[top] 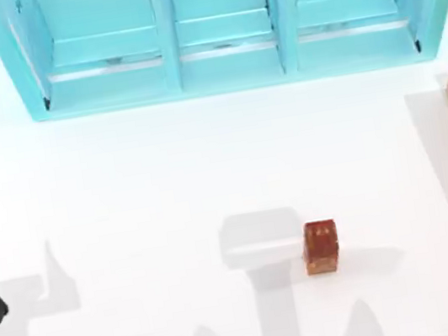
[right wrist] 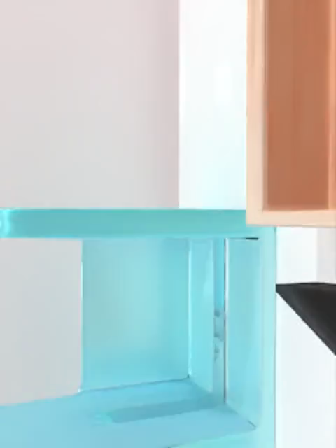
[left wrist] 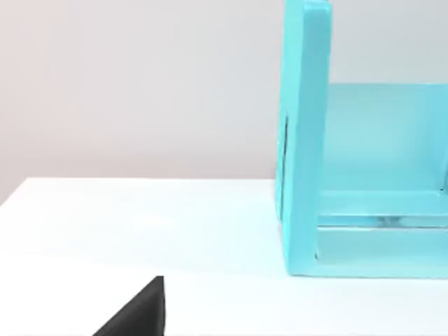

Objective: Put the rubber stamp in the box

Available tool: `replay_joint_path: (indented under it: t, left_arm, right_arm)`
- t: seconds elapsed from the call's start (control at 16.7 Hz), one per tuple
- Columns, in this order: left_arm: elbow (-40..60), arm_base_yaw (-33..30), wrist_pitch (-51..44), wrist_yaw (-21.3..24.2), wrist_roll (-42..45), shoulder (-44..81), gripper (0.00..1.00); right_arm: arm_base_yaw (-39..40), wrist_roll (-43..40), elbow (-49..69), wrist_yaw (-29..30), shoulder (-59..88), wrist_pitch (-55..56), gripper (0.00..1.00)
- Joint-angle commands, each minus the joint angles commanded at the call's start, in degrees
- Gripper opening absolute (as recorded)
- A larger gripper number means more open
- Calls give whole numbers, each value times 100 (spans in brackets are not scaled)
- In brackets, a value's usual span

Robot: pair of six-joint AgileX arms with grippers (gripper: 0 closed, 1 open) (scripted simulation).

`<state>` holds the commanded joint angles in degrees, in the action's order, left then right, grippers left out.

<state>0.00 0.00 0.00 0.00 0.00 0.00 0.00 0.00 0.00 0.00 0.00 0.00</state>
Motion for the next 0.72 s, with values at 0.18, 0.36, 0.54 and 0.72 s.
replay_joint_path:
  t: [0.18,0.36,0.54,0.72]
  left_arm:
    - [0,0,0,0,0,0,100]
    - [0,0,0,0,0,0,100]
    - [0,0,0,0,0,0,100]
    - [0,0,0,0,0,0,100]
  right_arm:
    - [55,45,58,0,58,-47,100]
    - [518,436,598,12,594,-458,100]
    - [1256,1083,1648,40,1678,-1197,100]
    - [2090,1833,2994,73,3263,-2200,100]
